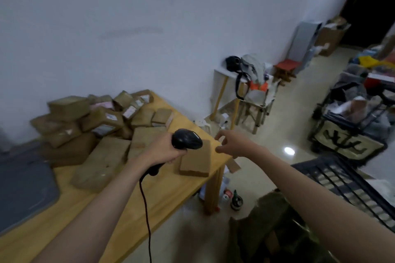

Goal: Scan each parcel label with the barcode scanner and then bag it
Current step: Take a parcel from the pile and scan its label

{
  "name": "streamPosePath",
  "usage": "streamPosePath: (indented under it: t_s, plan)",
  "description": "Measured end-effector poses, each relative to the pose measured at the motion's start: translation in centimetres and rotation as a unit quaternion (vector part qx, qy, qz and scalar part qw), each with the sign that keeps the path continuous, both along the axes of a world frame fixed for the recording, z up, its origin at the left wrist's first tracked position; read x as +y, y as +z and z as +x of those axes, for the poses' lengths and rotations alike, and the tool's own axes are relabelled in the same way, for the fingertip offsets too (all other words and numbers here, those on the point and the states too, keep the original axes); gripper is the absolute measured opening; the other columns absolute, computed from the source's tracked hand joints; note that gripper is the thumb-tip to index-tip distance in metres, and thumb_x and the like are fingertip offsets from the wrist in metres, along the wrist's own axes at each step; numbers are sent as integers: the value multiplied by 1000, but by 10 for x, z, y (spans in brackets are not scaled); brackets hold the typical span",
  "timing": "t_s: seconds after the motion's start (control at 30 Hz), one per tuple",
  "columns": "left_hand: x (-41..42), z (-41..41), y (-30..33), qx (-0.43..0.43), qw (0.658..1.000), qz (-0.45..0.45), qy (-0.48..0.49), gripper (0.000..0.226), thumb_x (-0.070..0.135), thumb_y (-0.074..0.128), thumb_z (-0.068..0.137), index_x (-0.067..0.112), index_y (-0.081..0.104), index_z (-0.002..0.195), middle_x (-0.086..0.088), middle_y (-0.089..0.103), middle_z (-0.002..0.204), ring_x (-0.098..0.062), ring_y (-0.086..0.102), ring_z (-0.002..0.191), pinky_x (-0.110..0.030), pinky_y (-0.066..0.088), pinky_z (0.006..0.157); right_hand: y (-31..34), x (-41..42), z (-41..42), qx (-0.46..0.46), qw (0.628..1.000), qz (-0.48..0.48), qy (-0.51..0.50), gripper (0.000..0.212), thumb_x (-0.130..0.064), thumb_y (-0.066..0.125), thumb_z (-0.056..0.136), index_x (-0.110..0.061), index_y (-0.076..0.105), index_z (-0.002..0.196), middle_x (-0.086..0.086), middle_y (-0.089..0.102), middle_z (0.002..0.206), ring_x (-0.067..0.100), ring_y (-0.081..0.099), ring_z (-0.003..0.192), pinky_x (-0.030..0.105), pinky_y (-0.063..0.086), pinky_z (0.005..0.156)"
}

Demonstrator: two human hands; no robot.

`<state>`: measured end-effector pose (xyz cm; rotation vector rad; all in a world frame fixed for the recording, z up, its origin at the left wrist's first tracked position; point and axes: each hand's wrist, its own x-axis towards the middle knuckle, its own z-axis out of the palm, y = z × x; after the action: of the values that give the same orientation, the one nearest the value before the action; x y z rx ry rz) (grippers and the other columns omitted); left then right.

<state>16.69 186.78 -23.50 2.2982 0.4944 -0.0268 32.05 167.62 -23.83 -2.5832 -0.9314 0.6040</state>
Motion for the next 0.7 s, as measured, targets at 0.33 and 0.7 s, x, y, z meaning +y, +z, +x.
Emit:
streamPosePath:
  t_s: [0.33, 0.7]
  plan:
    - [130, -124, 25, -13, 990, 24, 135, 13, 19, 72, 85, 6, 72, 82, -7, 71, 60, -18, 71, 57, -23, 57, 57, 15, 187, -71, 9, 985, 16, 172, 42, -35, 67, 92, -21, 54, 130, 7, 64, 117, 24, 67, 95, 40, 61, 76]
    - [247, -226, 28, -17, 969, 17, 247, 12, 22, 75, 85, 14, 67, 90, -2, 68, 57, -16, 69, 53, -27, 57, 55, 12, 357, -155, 5, 959, 33, 280, 38, -27, 65, 94, -17, 56, 130, 7, 61, 121, 23, 62, 105, 34, 54, 86]
